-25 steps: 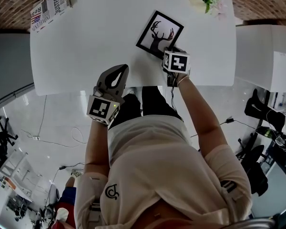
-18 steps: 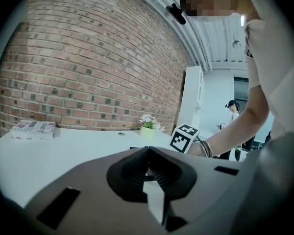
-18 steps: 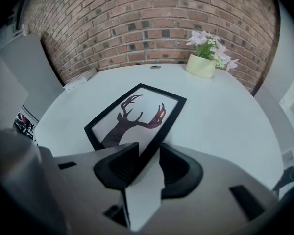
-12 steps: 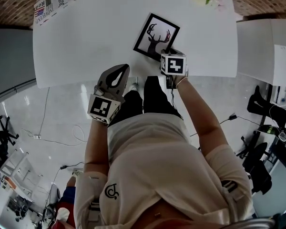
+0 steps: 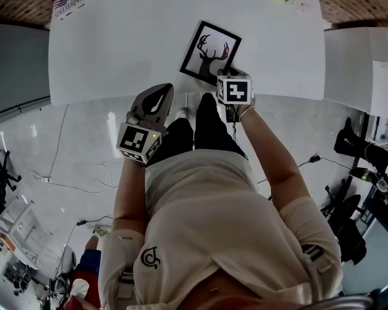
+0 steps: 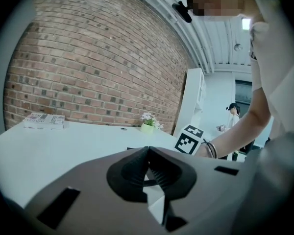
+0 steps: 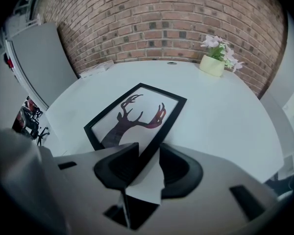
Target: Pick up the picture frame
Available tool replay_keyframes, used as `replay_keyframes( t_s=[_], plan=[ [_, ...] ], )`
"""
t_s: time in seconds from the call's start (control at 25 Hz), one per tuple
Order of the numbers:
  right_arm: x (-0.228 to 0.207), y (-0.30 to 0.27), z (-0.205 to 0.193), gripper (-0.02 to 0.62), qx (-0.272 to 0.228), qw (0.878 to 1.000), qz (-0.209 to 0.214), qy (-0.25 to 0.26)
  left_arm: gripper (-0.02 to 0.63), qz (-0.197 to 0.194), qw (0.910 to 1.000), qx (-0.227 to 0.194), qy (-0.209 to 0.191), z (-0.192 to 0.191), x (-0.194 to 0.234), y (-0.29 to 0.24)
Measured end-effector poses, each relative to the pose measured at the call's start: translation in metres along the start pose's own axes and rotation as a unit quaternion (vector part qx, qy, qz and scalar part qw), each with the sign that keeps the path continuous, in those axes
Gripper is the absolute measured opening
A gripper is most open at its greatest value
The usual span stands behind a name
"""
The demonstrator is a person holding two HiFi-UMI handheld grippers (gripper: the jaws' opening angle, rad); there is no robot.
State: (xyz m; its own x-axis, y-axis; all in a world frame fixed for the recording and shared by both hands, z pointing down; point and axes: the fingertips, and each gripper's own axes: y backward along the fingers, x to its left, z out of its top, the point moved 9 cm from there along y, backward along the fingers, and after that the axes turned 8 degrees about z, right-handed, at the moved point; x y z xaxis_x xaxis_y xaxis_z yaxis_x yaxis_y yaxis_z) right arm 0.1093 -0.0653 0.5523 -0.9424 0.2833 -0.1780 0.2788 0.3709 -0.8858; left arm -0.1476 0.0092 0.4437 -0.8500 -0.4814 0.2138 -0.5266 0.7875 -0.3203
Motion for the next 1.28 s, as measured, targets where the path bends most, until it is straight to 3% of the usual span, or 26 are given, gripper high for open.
replay_keyframes(
  t_s=[0.16,0.68,1.28],
  plan=[
    [0.011,0.003,-0.012,0.141,0.000,1.000,0.008,0.009,0.014,0.005,0.9995,-0.009,0.030,-0.007,0.004,0.013],
    [0.041,0.011,-0.044,0.138,0.009,0.999,0.027,0.034,0.014,0.006,0.9995,0.003,0.031,-0.030,0.010,0.040],
    [0.048,0.020,-0.062,0.133,0.032,0.995,0.044,0.089,0.014,-0.005,0.9964,0.057,0.062,-0.071,0.015,0.039]
  ],
)
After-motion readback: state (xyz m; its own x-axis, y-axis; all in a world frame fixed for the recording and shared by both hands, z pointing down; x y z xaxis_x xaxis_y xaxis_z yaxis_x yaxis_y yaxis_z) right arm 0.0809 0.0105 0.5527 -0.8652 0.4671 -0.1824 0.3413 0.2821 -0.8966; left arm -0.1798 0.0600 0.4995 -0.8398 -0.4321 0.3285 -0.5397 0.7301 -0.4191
